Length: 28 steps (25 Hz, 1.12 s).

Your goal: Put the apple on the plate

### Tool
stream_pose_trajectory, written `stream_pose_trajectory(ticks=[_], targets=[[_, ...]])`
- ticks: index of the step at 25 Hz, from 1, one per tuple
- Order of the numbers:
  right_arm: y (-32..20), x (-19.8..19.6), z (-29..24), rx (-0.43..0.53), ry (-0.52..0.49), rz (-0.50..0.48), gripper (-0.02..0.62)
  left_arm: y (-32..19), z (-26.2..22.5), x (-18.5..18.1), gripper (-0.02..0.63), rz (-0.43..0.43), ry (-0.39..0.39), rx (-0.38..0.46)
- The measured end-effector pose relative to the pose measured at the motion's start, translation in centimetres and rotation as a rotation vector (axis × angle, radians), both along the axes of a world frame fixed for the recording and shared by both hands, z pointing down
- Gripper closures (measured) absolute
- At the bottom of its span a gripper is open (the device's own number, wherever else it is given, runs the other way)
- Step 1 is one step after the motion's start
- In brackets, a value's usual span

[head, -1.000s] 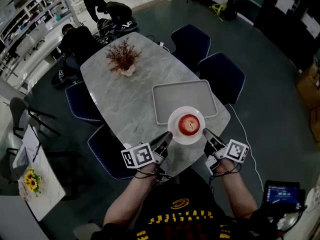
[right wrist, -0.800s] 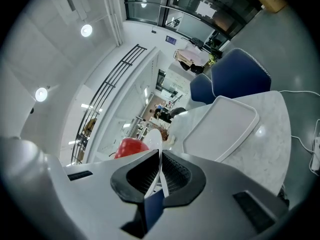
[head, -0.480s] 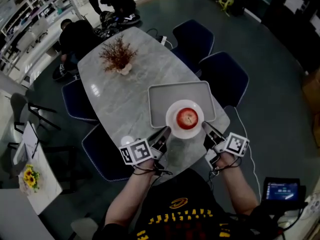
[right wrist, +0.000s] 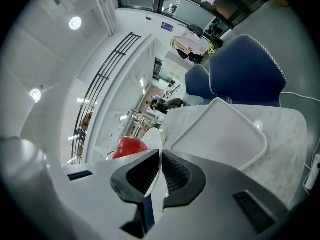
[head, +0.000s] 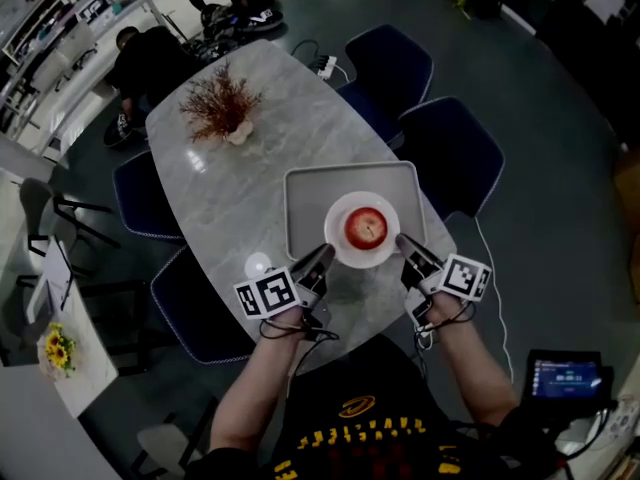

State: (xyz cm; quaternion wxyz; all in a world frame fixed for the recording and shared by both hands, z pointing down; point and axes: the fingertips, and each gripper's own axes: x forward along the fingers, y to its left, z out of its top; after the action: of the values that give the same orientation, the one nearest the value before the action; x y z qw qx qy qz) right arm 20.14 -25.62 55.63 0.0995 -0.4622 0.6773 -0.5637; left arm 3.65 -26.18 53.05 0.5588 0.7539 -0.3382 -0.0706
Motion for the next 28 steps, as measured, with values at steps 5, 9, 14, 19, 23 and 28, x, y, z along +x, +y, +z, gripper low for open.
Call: stream_pose_trajectory(ticks=[5,9,14,19,23,28], targets=[[-4.4,-0.2,2.2,0.049,-0.036,-0.064,0.566,-3.5,3.5,0.7,0.58,-0.01,-0.036,-0.033],[-7.3,0.0,5.0,0.039,-0.045,-0.082,0.566,-6.3,6.2,1.1,0.58,-0.005,-0.049,-0.05],[-8.0,-0.7,7.6,0.057,0.032,-0.131,0.566,-7.0,9.1,0.4,0.58,0.031,-0.068,-0.081],[-8.5,-1.2,9.8,0.028,0.082,-0.149,0.566,-7.9,11.6,-0.1,0.58,0.057,-0.089,-0.105],[-8.9,-1.8,10.8,0.007,0.116,-0.168,0.566,-8.0,12.9,-0.5,0.58,0.067,-0.098,-0.138],[-9.6,-1.8,12.3,-0.026,0.148,-0.182,0.566,-8.5,14.5,-0.6,0.58,0.082,-0.115,-0.169]])
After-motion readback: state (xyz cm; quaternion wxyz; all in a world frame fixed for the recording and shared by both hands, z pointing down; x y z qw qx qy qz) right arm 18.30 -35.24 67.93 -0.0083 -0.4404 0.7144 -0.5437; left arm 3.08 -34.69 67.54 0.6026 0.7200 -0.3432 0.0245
